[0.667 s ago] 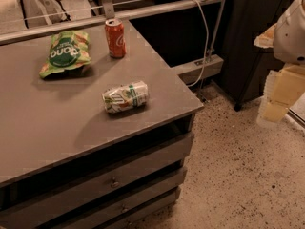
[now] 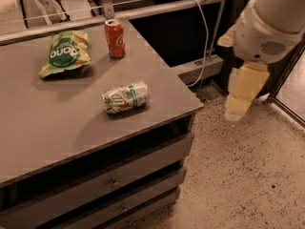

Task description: Place 7up can upright

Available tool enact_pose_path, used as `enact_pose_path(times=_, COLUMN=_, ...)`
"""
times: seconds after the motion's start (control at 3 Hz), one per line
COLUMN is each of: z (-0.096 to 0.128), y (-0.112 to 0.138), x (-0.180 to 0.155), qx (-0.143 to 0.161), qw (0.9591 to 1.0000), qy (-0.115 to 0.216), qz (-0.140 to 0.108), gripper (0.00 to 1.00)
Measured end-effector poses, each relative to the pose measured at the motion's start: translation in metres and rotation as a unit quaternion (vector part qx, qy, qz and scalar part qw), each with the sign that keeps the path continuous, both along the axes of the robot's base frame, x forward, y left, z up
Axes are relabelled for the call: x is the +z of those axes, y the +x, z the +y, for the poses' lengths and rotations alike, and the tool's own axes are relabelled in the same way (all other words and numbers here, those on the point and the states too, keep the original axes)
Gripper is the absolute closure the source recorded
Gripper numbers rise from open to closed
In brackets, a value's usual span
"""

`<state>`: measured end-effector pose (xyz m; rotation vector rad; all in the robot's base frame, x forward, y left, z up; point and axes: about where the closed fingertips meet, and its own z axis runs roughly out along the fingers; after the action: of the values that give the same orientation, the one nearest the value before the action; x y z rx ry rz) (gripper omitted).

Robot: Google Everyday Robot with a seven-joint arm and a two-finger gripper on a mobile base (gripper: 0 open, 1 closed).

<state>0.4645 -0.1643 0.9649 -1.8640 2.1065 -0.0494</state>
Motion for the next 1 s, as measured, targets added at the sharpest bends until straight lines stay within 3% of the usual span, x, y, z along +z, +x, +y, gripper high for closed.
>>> enact_pose_path(times=0.33, z=0.092, y=0.024, x=-0.022, qx=0.105, qw=0.9944, qy=0.011, qz=0.009, gripper=0.00)
enact_pose_path(times=0.67, z=0.177, y=0.030, x=-0.043, qx=0.193, qw=0.9809, qy=0.022, qz=0.015, gripper=0.00)
enact_pose_path(times=1.0, z=0.244, y=0.035, x=-0.060, qx=0.250, qw=0.9681, qy=0.013, qz=0.011, gripper=0.00)
